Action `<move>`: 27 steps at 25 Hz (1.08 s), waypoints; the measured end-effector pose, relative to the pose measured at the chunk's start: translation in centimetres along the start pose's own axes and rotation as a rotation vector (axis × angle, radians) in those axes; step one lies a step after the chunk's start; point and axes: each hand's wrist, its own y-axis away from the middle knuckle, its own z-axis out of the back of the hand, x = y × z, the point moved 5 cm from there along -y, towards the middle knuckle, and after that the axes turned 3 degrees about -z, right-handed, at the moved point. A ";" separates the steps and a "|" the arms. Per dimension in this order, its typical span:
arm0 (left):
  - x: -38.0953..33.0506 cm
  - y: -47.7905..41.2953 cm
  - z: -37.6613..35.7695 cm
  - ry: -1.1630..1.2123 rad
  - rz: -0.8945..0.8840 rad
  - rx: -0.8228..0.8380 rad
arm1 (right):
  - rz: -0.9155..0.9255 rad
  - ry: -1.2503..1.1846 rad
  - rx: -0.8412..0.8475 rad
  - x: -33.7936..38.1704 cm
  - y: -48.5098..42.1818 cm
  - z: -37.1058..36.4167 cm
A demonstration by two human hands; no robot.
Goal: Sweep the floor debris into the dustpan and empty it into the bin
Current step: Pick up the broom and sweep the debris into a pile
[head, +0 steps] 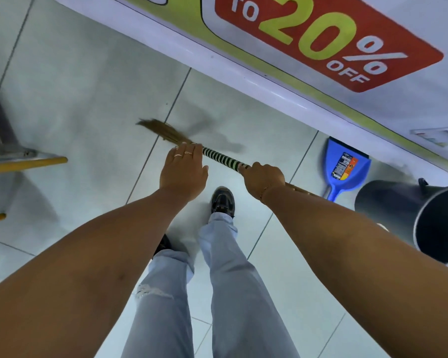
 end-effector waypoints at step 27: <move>0.7 2.1 -0.3 0.031 0.050 0.007 | -0.042 -0.089 -0.004 1.8 1.2 1.4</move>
